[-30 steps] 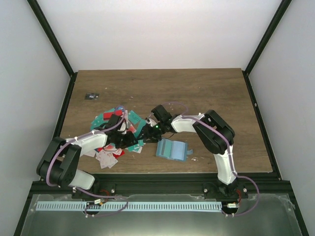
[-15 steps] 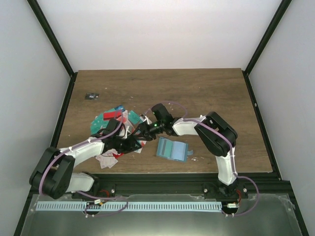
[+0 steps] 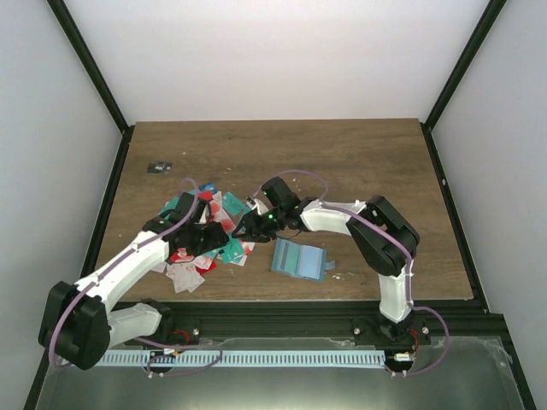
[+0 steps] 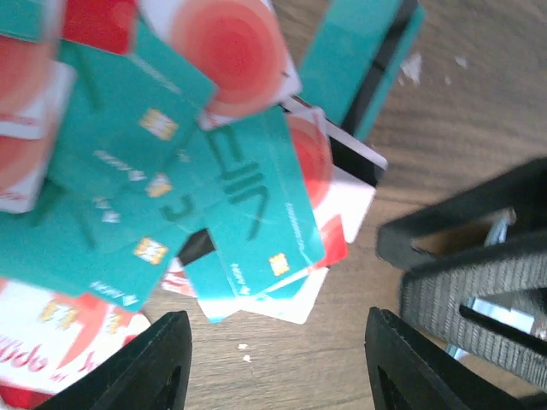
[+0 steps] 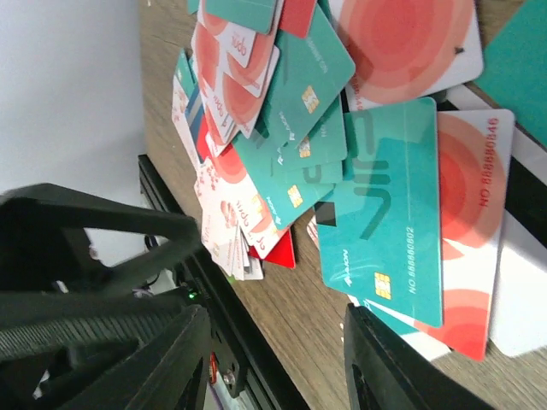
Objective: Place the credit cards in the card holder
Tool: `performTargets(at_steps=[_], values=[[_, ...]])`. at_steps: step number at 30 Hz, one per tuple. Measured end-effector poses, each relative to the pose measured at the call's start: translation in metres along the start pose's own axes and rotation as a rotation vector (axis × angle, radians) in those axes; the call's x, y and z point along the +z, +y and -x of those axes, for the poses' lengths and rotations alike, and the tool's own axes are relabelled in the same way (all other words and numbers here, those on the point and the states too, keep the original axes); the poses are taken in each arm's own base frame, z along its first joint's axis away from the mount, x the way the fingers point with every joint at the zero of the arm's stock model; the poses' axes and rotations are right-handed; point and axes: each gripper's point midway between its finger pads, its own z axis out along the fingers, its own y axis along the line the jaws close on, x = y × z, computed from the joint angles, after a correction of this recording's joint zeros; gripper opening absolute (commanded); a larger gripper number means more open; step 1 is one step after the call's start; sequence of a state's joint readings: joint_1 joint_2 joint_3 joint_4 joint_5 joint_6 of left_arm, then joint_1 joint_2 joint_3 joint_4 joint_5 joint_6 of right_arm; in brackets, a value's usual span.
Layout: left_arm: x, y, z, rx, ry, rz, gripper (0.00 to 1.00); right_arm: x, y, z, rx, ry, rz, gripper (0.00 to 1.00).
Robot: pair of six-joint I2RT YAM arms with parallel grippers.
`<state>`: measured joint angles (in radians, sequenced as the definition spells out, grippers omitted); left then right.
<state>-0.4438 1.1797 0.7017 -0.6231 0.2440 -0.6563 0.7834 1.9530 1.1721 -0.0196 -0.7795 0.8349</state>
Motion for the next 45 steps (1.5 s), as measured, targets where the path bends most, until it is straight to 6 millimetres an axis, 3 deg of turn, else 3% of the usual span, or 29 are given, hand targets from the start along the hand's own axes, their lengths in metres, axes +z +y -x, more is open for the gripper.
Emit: performTargets(at_steps=[7,12,21,31,37,45], values=[[-0.021,0.041,0.013,-0.178,-0.082,0.150,0.67,0.003,0.000,-0.007,0.008,-0.002,-0.041,0.45],[-0.028,0.068,0.024,-0.419,-0.156,0.112,0.68,0.010,0.008,-0.013,0.021,0.005,-0.032,0.45],[-0.019,0.067,0.033,-0.680,-0.267,-0.038,0.63,0.011,0.009,-0.008,0.029,-0.027,-0.016,0.44],[0.008,0.092,0.024,-0.952,-0.368,-0.151,0.54,-0.006,-0.041,-0.031,0.125,-0.024,-0.071,0.44],[0.009,0.094,0.031,-1.022,-0.434,-0.241,0.51,-0.022,-0.040,-0.027,0.117,-0.045,-0.055,0.44],[0.012,0.098,0.035,-1.068,-0.487,-0.306,0.44,-0.029,-0.043,-0.025,0.094,-0.044,-0.052,0.44]])
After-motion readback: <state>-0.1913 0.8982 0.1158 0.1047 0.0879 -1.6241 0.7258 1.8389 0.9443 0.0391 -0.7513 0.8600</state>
